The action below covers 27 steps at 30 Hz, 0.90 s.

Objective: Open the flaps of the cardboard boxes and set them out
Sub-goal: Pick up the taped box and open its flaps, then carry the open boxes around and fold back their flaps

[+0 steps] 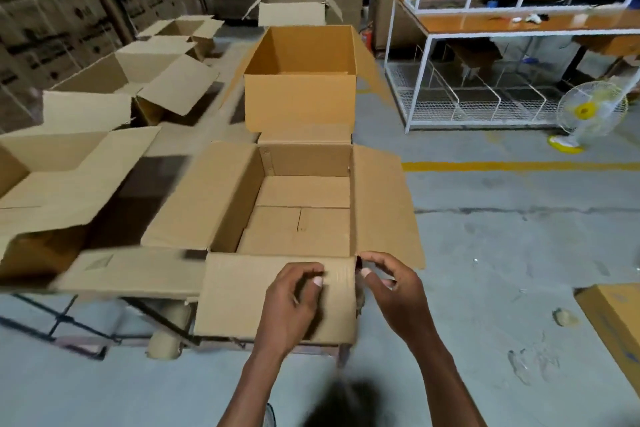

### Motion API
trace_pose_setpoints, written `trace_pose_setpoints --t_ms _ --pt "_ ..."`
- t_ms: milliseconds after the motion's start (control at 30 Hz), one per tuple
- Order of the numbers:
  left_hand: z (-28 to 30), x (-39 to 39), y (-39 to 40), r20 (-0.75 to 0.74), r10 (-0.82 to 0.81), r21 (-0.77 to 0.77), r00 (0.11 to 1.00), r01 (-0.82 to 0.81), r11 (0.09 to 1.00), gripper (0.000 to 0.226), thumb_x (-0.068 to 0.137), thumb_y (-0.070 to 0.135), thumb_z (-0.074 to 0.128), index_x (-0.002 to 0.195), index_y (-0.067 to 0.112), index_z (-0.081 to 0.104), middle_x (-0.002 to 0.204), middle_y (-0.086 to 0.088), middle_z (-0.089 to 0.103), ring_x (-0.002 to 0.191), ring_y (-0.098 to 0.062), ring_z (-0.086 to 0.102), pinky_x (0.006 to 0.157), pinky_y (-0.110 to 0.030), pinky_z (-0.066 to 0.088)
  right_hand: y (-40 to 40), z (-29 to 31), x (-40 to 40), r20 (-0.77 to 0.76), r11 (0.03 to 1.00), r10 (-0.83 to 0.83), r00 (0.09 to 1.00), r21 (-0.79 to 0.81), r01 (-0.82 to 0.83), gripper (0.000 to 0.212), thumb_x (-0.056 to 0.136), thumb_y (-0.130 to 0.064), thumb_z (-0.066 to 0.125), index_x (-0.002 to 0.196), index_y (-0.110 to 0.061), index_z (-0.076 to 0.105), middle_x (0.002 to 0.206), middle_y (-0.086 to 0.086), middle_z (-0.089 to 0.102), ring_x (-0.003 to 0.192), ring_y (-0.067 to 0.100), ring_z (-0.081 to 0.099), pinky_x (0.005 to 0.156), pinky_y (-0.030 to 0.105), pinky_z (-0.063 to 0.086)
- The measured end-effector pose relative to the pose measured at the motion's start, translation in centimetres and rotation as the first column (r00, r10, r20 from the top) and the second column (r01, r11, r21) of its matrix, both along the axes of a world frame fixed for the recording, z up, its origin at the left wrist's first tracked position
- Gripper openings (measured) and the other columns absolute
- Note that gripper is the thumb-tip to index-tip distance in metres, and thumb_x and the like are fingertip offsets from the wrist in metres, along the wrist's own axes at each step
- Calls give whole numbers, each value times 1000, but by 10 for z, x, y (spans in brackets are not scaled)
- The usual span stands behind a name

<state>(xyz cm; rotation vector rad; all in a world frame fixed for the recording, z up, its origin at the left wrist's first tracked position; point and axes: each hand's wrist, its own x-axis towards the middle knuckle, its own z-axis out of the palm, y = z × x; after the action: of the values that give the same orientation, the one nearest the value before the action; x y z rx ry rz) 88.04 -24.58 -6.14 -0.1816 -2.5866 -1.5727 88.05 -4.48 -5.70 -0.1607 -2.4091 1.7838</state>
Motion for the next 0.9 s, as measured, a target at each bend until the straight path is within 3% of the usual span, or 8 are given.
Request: trace_pose_setpoints --t_ms 167,400,667,900 --pt "2 38 -1 24 169 103 985 -170 980 18 98 20 63 110 31 71 112 19 67 111 -2 62 92 -20 50 7 -4 6 -31 994 112 993 -1 -112 27 93 -5 65 113 -23 71 112 -15 72 105 -4 64 81 6 48" --pt "7 67 -30 136 348 198 928 -370 908 15 98 25 62 108 33 72 113 19 69 109 -1 63 94 -24 51 -22 -1 9 -29 966 232 972 -106 -234 22 93 2 63 111 -7 72 111 -5 70 92 -21 59 76 -3 42" --pt "14 100 -92 177 511 213 841 -539 815 16 99 26 62 107 36 71 113 22 69 105 0 63 89 -21 51 -105 10 4 32 904 402 915 -171 -391 23 94 -3 62 105 -21 73 104 -16 72 91 -10 64 75 1 46" --pt "7 113 -192 217 616 240 758 -653 719 16 98 28 63 106 35 75 109 20 72 104 -1 65 90 -24 51 -206 17 2 67 873 465 883 -201 -444 22 94 -8 64 102 -25 74 101 -14 75 94 4 68 84 18 51"
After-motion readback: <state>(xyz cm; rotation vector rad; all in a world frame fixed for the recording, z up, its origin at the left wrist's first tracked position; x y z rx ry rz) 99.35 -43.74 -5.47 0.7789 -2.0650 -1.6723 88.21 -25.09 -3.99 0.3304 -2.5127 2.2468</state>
